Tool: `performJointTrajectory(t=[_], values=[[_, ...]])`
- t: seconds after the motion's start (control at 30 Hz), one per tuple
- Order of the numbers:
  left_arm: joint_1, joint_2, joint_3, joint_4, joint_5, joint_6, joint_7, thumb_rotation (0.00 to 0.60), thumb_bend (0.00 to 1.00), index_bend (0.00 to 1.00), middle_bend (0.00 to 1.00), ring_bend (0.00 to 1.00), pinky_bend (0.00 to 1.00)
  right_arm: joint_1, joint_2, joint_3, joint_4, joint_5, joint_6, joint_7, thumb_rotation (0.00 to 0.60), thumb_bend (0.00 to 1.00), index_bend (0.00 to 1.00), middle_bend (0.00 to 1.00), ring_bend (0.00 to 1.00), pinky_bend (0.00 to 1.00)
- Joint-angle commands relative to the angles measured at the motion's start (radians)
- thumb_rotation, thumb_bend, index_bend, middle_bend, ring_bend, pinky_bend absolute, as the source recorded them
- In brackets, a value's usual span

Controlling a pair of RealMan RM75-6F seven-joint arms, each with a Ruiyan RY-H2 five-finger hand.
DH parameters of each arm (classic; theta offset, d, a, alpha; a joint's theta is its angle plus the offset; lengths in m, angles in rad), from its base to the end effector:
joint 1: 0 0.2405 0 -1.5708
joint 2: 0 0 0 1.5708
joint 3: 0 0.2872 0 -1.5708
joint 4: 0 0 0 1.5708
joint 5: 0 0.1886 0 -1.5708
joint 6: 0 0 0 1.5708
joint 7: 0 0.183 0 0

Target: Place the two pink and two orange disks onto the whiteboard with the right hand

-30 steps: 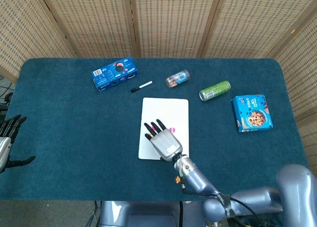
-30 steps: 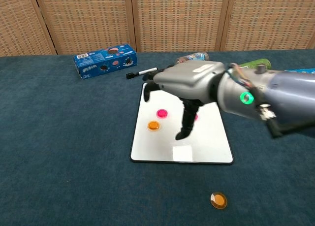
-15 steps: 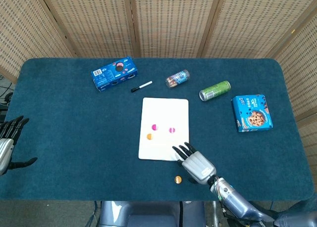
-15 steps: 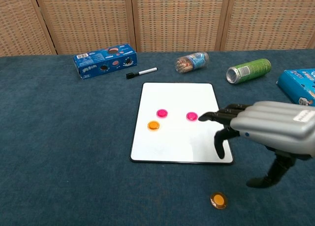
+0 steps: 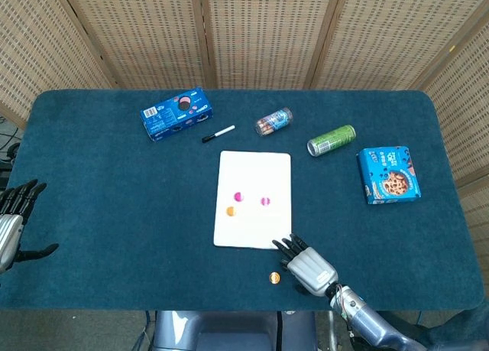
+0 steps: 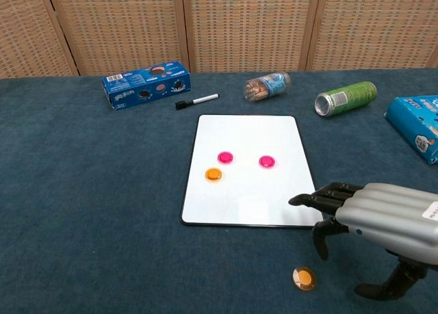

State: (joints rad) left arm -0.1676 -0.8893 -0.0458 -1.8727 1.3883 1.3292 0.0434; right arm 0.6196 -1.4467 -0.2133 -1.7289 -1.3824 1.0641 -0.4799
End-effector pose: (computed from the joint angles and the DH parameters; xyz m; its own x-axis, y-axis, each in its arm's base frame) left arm -0.2984 0.2383 0.2239 0.3935 0.1366 0.9091 0.9174 0.0064 -0.3980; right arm -0.1965 -0.2564 -0.0290 0.6596 -0.3553 0.6623 -0.6941 -0.6261 0.3553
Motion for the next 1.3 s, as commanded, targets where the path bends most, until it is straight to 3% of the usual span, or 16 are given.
performJointTrajectory(t=[0.03, 0.37, 1.3], values=[[0.0, 0.0, 0.0, 0.0, 0.0, 0.0, 0.001, 0.6, 0.0, 0.0, 0.0, 0.0, 0.0, -0.008, -0.018, 0.015, 0.002, 0.016, -0.018, -0.006, 0.6, 0.31, 0.4, 0.0, 0.0, 0.0], [-0.001, 0.001, 0.001, 0.002, 0.003, 0.0, -0.003, 0.6, 0.0, 0.0, 0.0, 0.0, 0.0, -0.024, -0.057, 0.058, 0.017, 0.028, -0.042, -0.024, 0.6, 0.31, 0.4, 0.0, 0.0, 0.0], [0.001, -0.002, 0.004, 0.001, 0.008, 0.005, 0.005, 0.6, 0.0, 0.0, 0.0, 0.0, 0.0, -0.046, -0.101, 0.104, 0.042, 0.021, -0.095, -0.034, 0.6, 0.31, 0.4, 0.0, 0.0, 0.0]])
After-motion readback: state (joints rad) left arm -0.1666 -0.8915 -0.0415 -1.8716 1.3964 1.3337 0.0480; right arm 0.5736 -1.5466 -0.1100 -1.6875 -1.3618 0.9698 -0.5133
